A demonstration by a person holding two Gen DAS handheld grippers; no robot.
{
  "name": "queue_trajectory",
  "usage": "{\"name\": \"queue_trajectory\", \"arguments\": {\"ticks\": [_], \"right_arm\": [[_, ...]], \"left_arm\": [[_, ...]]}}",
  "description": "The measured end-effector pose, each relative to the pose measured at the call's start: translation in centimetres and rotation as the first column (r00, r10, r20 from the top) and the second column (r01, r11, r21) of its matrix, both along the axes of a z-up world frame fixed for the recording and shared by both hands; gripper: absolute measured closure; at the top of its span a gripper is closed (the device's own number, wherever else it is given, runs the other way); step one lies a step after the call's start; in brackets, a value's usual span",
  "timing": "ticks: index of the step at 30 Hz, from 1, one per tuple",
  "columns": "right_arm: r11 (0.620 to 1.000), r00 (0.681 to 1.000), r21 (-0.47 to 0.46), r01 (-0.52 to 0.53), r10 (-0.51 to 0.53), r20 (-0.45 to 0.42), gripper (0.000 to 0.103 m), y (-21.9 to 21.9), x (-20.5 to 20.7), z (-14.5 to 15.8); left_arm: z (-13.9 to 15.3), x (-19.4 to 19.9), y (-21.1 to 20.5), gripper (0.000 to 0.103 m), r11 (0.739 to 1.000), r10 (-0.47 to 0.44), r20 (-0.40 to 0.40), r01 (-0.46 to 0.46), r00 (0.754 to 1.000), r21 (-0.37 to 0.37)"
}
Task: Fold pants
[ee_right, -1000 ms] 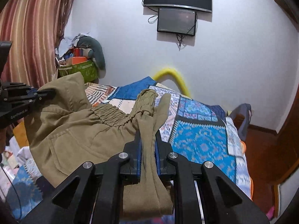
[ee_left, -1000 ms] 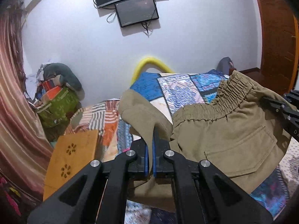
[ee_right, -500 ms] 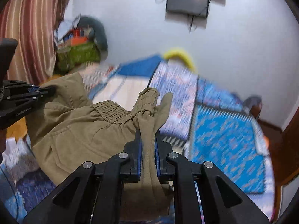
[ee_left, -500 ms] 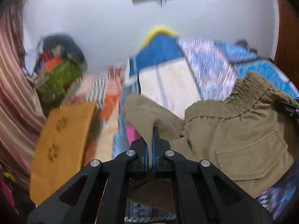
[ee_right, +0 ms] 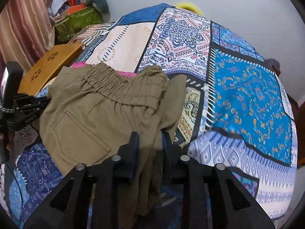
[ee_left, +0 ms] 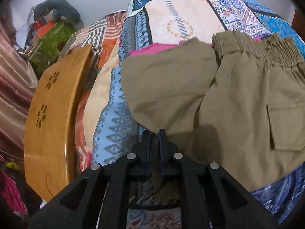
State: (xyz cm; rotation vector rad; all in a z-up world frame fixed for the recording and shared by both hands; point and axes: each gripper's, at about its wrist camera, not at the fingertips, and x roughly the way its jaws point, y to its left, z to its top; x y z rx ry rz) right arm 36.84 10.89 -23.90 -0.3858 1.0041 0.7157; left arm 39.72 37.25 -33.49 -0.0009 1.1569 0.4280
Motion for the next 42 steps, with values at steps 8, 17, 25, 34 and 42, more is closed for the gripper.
{"name": "queue_trajectory", "arguments": {"ticks": [8, 17, 25, 34, 42], "right_arm": [[1.0, 0.997, -0.015, -0.018, 0.02, 0.081, 0.07, -2.2, -2.5, 4.3], [0.991, 0.972, 0.128, -0.047, 0.016, 0.235, 0.07, -5.7, -8.6, 15.1], [0.943, 0.919, 0.307, -0.13, -0.001, 0.393, 0.07, -9.7, -17.3, 24.8], [0.843, 0.859, 0.486, -0.232, -0.056, 0.508, 0.07, -14.5, -27.4, 29.9], [0.799, 0.82, 0.54, -0.263, -0.109, 0.562, 0.061, -16.2, -33.2, 29.8]], "left_arm": [[4.1, -3.4, -1.7, 0.092, 0.999, -0.021, 0.021, 0.022, 1.0, -0.028], [18.7, -9.3, -7.7, 0.092, 0.997, -0.065, 0.298, 0.075, 0.952, -0.022], [31.0, -18.2, -14.7, 0.092, 0.989, -0.14, 0.535, 0.142, 0.833, 0.037], [37.7, -30.6, -22.1, 0.092, 0.975, -0.218, 0.715, 0.18, 0.665, 0.13], [38.5, -37.3, -25.3, 0.079, 0.971, -0.233, 0.779, 0.19, 0.582, 0.148]]}}
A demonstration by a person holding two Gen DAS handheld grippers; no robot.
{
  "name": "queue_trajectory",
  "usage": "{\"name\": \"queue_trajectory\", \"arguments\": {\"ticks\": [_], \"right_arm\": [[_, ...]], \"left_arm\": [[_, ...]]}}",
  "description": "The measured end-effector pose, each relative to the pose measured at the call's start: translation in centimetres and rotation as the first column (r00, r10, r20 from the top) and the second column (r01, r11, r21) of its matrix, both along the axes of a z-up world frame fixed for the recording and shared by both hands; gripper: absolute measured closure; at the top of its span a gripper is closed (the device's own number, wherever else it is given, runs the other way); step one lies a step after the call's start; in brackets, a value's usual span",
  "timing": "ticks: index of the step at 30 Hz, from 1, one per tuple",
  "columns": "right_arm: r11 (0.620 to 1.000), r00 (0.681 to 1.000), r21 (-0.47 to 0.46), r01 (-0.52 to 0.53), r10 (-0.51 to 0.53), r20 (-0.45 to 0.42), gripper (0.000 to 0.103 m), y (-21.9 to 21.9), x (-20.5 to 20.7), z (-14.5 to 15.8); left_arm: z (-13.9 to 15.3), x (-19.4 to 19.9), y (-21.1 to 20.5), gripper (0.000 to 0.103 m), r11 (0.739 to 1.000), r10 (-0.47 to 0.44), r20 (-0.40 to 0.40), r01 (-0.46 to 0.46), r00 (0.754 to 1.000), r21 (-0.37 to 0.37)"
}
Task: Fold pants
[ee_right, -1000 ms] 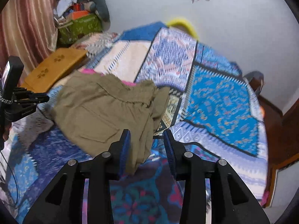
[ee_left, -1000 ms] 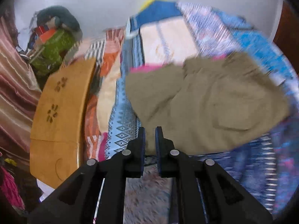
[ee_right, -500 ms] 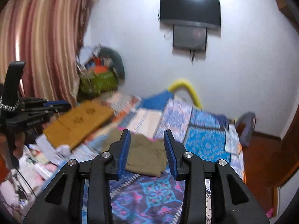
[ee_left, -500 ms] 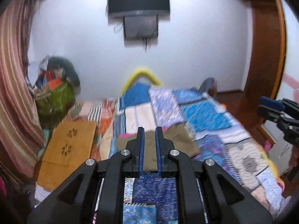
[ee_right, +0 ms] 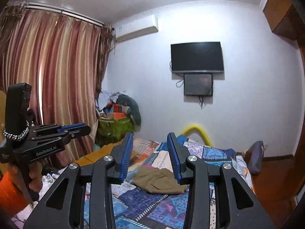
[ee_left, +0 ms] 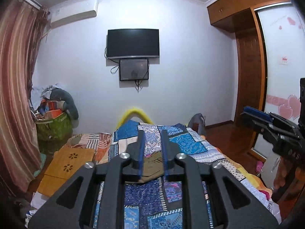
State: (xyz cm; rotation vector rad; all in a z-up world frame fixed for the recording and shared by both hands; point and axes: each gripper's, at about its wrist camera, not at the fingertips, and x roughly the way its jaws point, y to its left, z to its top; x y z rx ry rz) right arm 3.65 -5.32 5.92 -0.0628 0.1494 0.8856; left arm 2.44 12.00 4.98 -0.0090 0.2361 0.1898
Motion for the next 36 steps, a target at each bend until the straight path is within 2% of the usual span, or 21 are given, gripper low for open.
{"name": "queue_trajectory", "arguments": {"ticks": [2, 4, 6, 8, 10, 11, 13, 16, 18, 25, 36], "right_arm": [[1.0, 1.0, 0.023, 0.004, -0.004, 0.0, 0.055, -0.2, -0.8, -0.4], [0.999, 1.0, 0.03, 0.012, -0.012, -0.003, 0.05, -0.4, -1.3, -0.5], [0.999, 0.999, 0.03, 0.032, -0.032, 0.004, 0.043, -0.4, -1.4, -0.4], [0.999, 0.999, 0.028, 0.046, -0.046, 0.015, 0.036, -0.3, -1.6, -0.4], [0.998, 0.999, 0.038, 0.046, -0.046, 0.014, 0.03, -0.4, -2.1, -0.1], [0.998, 0.999, 0.042, 0.048, -0.049, 0.013, 0.027, -0.3, -2.1, 0.0], [0.997, 0.997, 0.044, 0.07, -0.072, 0.029, 0.014, -0.4, -2.7, 0.0], [0.994, 0.993, 0.039, 0.104, -0.106, 0.052, 0.006, -0.4, -3.3, -0.3], [0.993, 0.993, 0.038, 0.109, -0.111, 0.049, 0.0, -0.4, -3.4, -0.3], [0.992, 0.992, 0.033, 0.12, -0.121, 0.041, 0.0, -0.8, -4.0, -1.3], [0.992, 0.992, 0.029, 0.12, -0.121, 0.025, 0.0, -1.1, -4.3, -1.8]], "left_arm": [[-0.2, -1.1, -0.5, 0.051, 1.0, -0.003, 0.016, 0.003, 1.0, -0.006], [-0.5, -1.7, -0.8, 0.038, 1.0, 0.001, 0.034, 0.0, 0.999, -0.012], [-0.7, -2.6, -1.2, 0.036, 1.0, 0.014, 0.049, -0.014, 0.999, 0.0], [-0.9, -3.2, -1.5, 0.025, 1.0, 0.015, 0.054, -0.014, 0.998, -0.007], [-1.1, -3.6, -1.5, 0.019, 1.0, 0.012, 0.056, -0.011, 0.998, -0.019], [-1.2, -3.8, -1.5, 0.017, 1.0, 0.017, 0.061, -0.016, 0.998, -0.018], [-1.3, -4.2, -1.6, 0.013, 1.0, 0.03, 0.068, -0.029, 0.997, -0.01], [-1.5, -4.6, -1.5, 0.004, 0.999, 0.037, 0.077, -0.036, 0.996, -0.019], [-1.6, -5.0, -1.5, 0.003, 0.999, 0.033, 0.078, -0.032, 0.996, -0.024], [-2.0, -5.1, -1.0, 0.001, 0.998, 0.039, 0.069, -0.036, 0.997, -0.043], [-2.5, -4.9, -0.8, 0.0, 0.998, 0.047, 0.06, -0.045, 0.997, -0.035]]}}
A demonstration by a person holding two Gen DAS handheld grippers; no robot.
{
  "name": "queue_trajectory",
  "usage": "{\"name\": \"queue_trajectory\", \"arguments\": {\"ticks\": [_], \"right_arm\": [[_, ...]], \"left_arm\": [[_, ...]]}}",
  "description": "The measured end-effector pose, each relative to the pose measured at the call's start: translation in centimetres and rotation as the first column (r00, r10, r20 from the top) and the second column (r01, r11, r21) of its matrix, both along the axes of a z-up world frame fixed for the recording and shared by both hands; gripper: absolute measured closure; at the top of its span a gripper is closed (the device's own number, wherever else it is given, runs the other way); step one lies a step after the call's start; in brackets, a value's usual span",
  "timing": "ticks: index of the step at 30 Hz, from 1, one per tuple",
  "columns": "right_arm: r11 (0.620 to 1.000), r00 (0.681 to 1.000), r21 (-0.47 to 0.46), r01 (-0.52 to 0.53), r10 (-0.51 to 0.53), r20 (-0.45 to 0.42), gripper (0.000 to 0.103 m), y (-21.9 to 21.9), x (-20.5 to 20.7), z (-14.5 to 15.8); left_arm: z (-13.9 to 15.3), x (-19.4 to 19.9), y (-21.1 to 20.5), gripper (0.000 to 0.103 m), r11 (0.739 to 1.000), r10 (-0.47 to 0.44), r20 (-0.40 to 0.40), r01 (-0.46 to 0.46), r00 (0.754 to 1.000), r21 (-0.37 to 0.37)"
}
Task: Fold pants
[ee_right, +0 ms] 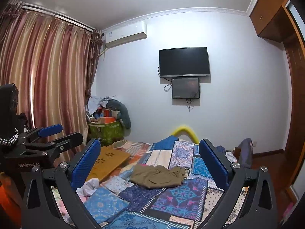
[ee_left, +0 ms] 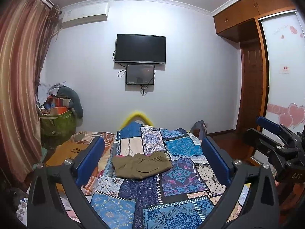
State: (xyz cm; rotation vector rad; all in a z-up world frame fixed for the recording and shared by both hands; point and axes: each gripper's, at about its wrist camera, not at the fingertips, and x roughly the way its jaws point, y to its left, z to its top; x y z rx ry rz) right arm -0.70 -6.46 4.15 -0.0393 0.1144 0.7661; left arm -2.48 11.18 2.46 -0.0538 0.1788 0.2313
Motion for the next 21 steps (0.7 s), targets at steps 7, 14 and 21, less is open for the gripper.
{"name": "queue_trajectory", "arguments": {"ticks": [7, 14, 21], "right_arm": [[1.0, 1.0, 0.0, 0.002, -0.002, -0.004, 0.0, -0.27, -0.16, 0.13], [1.0, 1.0, -0.001, 0.007, -0.007, -0.01, 0.0, -0.39, -0.19, 0.48], [1.0, 1.0, 0.008, 0.012, -0.012, -0.025, 0.0, -0.63, -0.08, 0.47]], "left_arm": [[-0.3, 0.22, 0.06, 0.0, 1.0, -0.001, -0.007, 0.001, 1.0, 0.004], [-0.48, 0.36, 0.09, 0.0, 1.0, -0.007, -0.009, 0.007, 1.0, 0.0], [-0.47, 0.35, 0.0, 0.0, 1.0, -0.013, -0.009, 0.013, 1.0, 0.002]]}}
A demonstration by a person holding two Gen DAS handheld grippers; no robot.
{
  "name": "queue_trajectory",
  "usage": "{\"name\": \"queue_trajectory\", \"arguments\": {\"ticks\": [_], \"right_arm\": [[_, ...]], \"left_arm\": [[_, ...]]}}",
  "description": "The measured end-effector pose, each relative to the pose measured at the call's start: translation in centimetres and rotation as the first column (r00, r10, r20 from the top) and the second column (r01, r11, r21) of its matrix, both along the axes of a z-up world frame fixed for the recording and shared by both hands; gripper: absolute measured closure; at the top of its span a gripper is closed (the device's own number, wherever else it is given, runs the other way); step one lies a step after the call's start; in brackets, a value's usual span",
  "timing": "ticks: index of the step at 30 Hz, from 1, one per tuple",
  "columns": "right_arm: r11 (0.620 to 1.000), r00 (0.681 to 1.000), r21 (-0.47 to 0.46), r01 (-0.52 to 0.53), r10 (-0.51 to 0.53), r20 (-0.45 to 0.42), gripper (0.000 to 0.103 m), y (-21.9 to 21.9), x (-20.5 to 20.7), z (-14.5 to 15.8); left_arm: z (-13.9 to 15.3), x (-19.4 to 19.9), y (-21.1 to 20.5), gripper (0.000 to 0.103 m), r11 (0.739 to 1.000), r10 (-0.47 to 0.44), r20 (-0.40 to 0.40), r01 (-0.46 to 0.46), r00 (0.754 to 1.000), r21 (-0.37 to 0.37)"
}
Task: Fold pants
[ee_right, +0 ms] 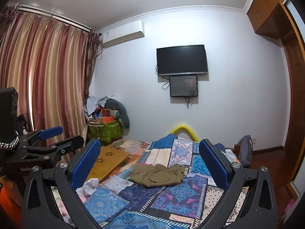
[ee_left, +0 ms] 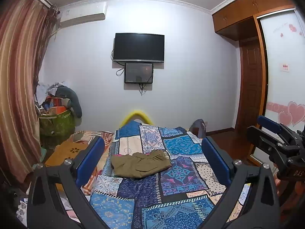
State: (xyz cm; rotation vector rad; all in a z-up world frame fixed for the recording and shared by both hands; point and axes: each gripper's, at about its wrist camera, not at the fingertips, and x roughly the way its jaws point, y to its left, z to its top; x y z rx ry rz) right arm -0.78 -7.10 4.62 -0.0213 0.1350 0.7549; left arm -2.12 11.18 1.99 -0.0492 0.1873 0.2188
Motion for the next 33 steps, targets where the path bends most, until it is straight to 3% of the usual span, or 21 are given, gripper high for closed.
{"name": "queue_trajectory", "arguments": {"ticks": [33], "right_arm": [[1.0, 1.0, 0.017, 0.014, -0.014, -0.021, 0.0, -1.0, 0.5, 0.06]], "left_arm": [[-0.3, 0.84, -0.7, 0.0, 0.998, -0.063, -0.034, 0.063, 0.997, -0.001]]}}
